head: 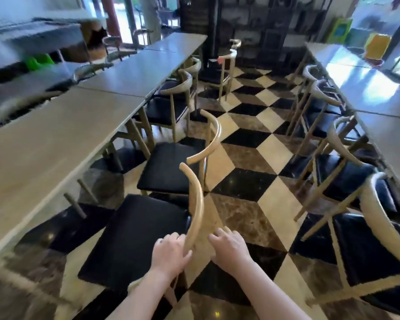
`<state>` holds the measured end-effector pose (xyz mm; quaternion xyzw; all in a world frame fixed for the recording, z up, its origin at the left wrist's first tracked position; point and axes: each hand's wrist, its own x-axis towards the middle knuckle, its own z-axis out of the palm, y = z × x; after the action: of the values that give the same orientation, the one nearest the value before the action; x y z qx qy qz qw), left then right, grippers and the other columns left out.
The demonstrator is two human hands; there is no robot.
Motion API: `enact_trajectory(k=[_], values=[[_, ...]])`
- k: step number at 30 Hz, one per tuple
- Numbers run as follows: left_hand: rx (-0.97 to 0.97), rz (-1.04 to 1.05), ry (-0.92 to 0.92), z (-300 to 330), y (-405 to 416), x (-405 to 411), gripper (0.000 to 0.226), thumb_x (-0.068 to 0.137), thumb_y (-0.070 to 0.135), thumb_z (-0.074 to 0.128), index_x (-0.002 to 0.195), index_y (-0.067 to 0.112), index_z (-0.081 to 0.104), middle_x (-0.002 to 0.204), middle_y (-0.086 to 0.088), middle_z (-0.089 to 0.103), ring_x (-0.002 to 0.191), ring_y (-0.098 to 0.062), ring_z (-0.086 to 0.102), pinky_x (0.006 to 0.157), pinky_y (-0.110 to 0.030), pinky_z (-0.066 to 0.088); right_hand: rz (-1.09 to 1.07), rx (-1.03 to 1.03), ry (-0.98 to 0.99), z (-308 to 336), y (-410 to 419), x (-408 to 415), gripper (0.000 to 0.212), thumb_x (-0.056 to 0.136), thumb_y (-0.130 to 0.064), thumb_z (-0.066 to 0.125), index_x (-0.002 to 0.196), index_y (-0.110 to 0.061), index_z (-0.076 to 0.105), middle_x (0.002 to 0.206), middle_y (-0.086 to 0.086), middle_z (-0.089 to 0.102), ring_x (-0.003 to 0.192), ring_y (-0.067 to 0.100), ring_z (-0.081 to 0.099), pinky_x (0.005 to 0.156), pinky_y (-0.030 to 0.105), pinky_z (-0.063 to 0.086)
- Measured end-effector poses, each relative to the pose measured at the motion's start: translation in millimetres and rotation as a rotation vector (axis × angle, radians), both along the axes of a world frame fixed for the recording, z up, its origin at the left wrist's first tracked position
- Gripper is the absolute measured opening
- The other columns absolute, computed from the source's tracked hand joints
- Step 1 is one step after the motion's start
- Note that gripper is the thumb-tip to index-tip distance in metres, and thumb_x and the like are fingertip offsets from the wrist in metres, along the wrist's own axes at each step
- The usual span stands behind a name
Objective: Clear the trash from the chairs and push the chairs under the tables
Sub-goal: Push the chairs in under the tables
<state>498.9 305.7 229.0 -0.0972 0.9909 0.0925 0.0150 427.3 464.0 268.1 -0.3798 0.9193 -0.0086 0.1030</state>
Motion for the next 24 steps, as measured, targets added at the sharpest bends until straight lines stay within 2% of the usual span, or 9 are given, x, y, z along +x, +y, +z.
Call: enact_trajectory(k=[4, 7, 12, 15, 19, 22, 24], values=[[0.049, 0.237, -0.001, -3, 17, -26, 0.032, 0.087, 0.051, 0.046, 0.099, 0.025, 0.060, 0.098, 0.006, 0.064, 0.088, -0.013, 0.060, 0.078, -0.028, 0.048, 0.239, 0.008, 0.019, -4, -5, -67, 0.039, 0.088, -0.025, 0.057, 0.125, -0.018, 0.049, 0.126, 0.007, 0.053, 0.116, 0.024, 0.048, 0.095, 0.040, 0.044], [0.065, 0.392, -0.015, -5, 32, -39, 0.035, 0.086, 0.048, 0.050, 0.106, 0.022, 0.060, 0.100, 0.005, 0.065, 0.090, -0.014, 0.061, 0.077, -0.029, 0.051, 0.424, -0.003, 0.026, -11, -14, -105, 0.043, 0.088, -0.025, 0.058, 0.130, -0.020, 0.047, 0.133, 0.006, 0.050, 0.122, 0.023, 0.045, 0.099, 0.041, 0.041], [0.096, 0.589, -0.058, -14, 48, -53, 0.036, 0.085, 0.044, 0.055, 0.114, 0.024, 0.058, 0.112, 0.004, 0.063, 0.100, -0.013, 0.060, 0.086, -0.028, 0.049, 0.673, 0.004, 0.012, -27, -40, -145, 0.043, 0.087, -0.019, 0.061, 0.128, -0.020, 0.047, 0.137, 0.006, 0.046, 0.128, 0.025, 0.040, 0.105, 0.042, 0.037], [0.150, 0.692, -0.087, -24, 49, -66, 0.042, 0.085, 0.042, 0.054, 0.124, 0.026, 0.049, 0.123, 0.006, 0.056, 0.112, -0.013, 0.052, 0.095, -0.029, 0.043, 0.794, 0.066, 0.022, -38, -59, -163, 0.049, 0.086, -0.016, 0.062, 0.131, -0.018, 0.043, 0.138, 0.007, 0.043, 0.130, 0.027, 0.035, 0.108, 0.043, 0.033], [0.196, 0.750, -0.086, -40, 41, -78, 0.047, 0.088, 0.042, 0.054, 0.130, 0.025, 0.043, 0.127, 0.005, 0.052, 0.116, -0.014, 0.048, 0.102, -0.031, 0.037, 0.899, 0.159, 0.007, -52, -83, -187, 0.050, 0.085, -0.015, 0.062, 0.131, -0.018, 0.043, 0.135, 0.007, 0.046, 0.127, 0.026, 0.036, 0.108, 0.043, 0.033], [0.237, 0.786, -0.066, -48, 42, -86, 0.044, 0.087, 0.044, 0.055, 0.126, 0.025, 0.047, 0.120, 0.006, 0.056, 0.110, -0.013, 0.052, 0.098, -0.031, 0.040, 0.977, 0.213, -0.014, -62, -93, -205, 0.046, 0.086, -0.017, 0.060, 0.130, -0.019, 0.046, 0.131, 0.005, 0.050, 0.126, 0.025, 0.039, 0.109, 0.042, 0.030], [0.257, 0.807, -0.079, -52, 45, -90, 0.039, 0.087, 0.045, 0.054, 0.119, 0.023, 0.053, 0.112, 0.005, 0.059, 0.103, -0.015, 0.056, 0.089, -0.031, 0.046, 1.015, 0.223, -0.047, -68, -98, -217, 0.041, 0.087, -0.020, 0.059, 0.127, -0.021, 0.049, 0.127, 0.003, 0.053, 0.123, 0.023, 0.043, 0.109, 0.041, 0.030]])
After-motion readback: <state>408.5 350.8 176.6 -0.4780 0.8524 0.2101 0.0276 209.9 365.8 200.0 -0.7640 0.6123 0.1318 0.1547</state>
